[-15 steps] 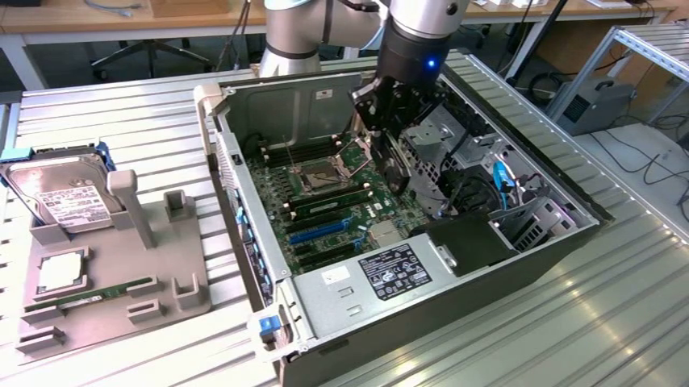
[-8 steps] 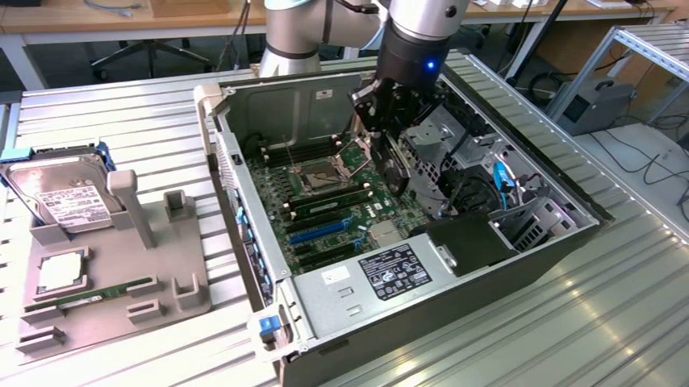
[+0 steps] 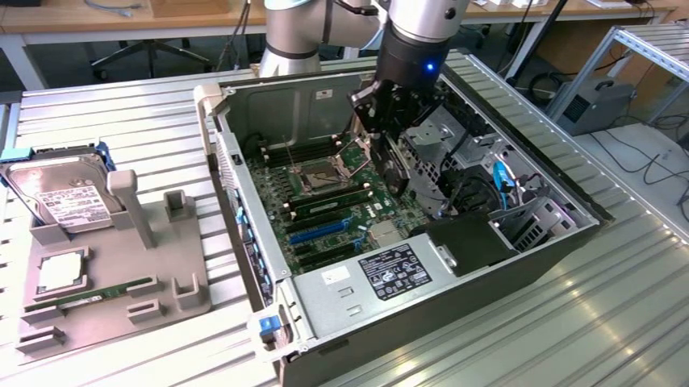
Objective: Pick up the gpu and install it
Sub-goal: 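Pick up the gpu and move the gpu toward the slot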
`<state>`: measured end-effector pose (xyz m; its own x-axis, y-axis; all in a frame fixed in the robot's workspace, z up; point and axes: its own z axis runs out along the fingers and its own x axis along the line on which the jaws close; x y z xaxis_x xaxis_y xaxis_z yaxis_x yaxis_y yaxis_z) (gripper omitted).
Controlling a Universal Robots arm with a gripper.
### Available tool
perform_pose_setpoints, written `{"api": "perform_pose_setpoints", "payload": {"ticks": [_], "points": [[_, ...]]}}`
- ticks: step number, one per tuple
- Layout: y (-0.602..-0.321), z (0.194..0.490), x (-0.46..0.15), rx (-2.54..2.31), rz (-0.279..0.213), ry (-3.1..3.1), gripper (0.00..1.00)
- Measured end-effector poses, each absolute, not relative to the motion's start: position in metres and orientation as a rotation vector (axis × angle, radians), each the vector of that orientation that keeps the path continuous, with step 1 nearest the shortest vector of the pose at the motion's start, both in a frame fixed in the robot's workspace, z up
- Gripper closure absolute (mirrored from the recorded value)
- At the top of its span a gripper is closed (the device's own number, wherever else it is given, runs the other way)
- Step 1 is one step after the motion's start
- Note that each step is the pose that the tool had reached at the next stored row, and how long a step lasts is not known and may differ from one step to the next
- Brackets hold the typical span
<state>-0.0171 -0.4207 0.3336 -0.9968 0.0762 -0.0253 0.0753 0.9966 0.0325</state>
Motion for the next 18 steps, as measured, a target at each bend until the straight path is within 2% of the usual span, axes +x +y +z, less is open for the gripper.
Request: {"api": "perform_pose_setpoints", "payload": {"ticks": [18], "points": [[-0.4207,0.3283,-0.0171,0.118,0.049,3.112,0.73]]}}
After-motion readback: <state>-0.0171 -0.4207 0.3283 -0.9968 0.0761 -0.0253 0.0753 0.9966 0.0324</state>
